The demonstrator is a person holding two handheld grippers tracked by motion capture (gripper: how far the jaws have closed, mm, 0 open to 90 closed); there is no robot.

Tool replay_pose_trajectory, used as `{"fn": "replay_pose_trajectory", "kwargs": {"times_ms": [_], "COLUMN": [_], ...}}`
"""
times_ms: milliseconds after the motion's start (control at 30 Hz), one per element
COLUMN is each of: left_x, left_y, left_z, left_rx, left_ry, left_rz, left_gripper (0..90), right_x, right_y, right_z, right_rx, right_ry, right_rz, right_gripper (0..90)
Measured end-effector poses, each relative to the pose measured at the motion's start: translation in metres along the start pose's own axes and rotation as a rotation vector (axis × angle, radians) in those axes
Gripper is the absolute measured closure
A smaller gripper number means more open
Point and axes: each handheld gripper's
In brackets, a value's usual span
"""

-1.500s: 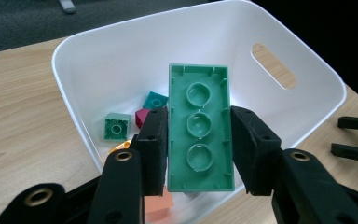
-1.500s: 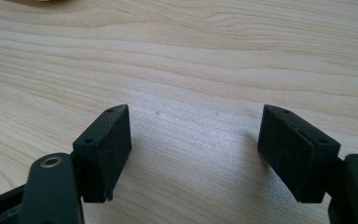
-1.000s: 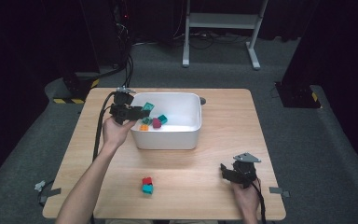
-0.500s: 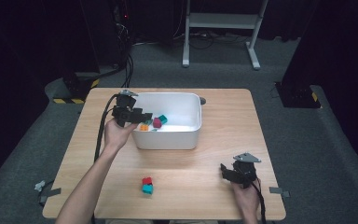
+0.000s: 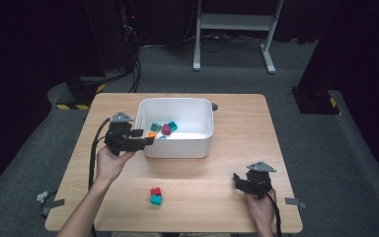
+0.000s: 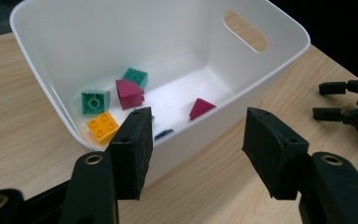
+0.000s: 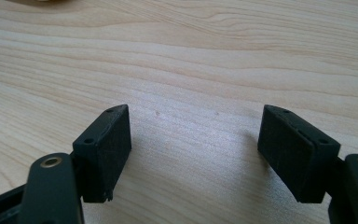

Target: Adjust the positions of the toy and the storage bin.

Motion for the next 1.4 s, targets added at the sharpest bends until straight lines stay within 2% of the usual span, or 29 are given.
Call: {"fn": "replay_pose_trajectory", "kwargs": {"times_ms": [233, 400, 467, 700, 900, 1033, 1400], "left_x": [0.004, 0.014, 0.017, 0.033, 0.044, 0.051, 0.063], "left_y": [-0.036, -0.062, -0.069, -0.094, -0.105, -0.109, -0.116], "left_z": [0.009, 0.015, 0.017, 0.024, 0.03, 0.035, 0.04], "left_rx": [-0.016, -0.031, -0.028, -0.05, -0.05, -0.035, -0.023], "left_ry": [-0.021, -0.049, -0.05, -0.096, -0.103, -0.097, -0.084], "left_rz": [-0.021, -0.063, -0.076, -0.115, -0.145, -0.17, -0.198], "left_gripper": [41.6, 41.4, 41.1, 40.1, 39.9, 39.9, 39.9], "right_x": [0.0, 0.0, 0.0, 0.0, 0.0, 0.0, 0.0], "right_y": [0.0, 0.0, 0.0, 0.0, 0.0, 0.0, 0.0], "right_z": [0.0, 0.0, 0.0, 0.0, 0.0, 0.0, 0.0], "right_rx": [0.0, 0.0, -0.001, -0.001, -0.001, -0.001, -0.001], "right_ry": [0.0, 0.0, 0.0, 0.0, 0.0, 0.0, 0.0], "right_rz": [0.0, 0.0, 0.0, 0.0, 0.0, 0.0, 0.0], "right_gripper": [25.6, 25.6, 25.6, 25.6, 25.6, 25.6, 25.6]}}
Point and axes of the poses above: each handheld gripper's, and its own axes: x roughly forward along the jaws, y roughly out of its top, z roughly to its right, and after that the axes turned 9 degrees about -z, right-handed
